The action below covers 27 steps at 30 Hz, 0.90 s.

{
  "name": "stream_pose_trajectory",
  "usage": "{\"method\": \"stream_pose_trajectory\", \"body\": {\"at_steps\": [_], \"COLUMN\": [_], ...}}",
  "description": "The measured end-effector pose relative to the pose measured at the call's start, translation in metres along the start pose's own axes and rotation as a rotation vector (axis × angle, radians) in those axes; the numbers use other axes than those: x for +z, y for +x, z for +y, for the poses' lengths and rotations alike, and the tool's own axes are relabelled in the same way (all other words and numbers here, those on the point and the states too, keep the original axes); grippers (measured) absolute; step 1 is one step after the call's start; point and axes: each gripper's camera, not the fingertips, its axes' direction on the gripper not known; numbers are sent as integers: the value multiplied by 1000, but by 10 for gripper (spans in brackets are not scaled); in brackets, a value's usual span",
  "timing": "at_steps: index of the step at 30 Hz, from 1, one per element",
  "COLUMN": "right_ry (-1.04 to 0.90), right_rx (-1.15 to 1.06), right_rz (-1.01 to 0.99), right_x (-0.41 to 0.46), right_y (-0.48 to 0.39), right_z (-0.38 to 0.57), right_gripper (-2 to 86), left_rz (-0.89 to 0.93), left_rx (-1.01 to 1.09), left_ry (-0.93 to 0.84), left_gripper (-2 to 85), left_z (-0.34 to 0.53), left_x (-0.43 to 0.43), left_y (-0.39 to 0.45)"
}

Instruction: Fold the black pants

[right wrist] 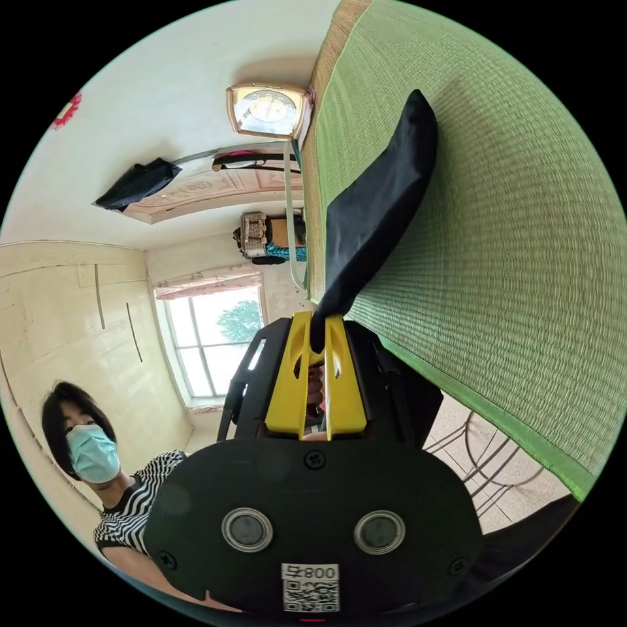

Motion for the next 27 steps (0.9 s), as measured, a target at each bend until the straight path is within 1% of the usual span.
{"method": "stream_pose_trajectory", "body": {"at_steps": [2,4,8,13,19,22,27], "right_ry": [4,1,-9,-16,-2,5,28], "right_rx": [-9,-15,-35,-45,-33,-22,-11], "right_rz": [-9,-10,8,23,14,9,-11], "right_x": [6,12,27,43,51,52,54], "right_y": [-21,-36,-72,-108,-141,-156,-183], "right_z": [-5,-9,-16,-19,-12,-6,4], "right_gripper": [23,23,22,21,20,20,21], "left_rz": [114,169,209,254,238,209,194], "left_rx": [-98,-166,-278,-326,-362,-355,-361], "left_ry": [98,155,205,243,307,275,285], "left_gripper": [101,116,140,146,132,118,90], "left_z": [-7,-12,-27,-49,-75,-88,-98], "left_x": [-17,-25,-32,-34,-39,-33,-15], "left_y": [-27,-45,-73,-92,-112,-121,-135]}}
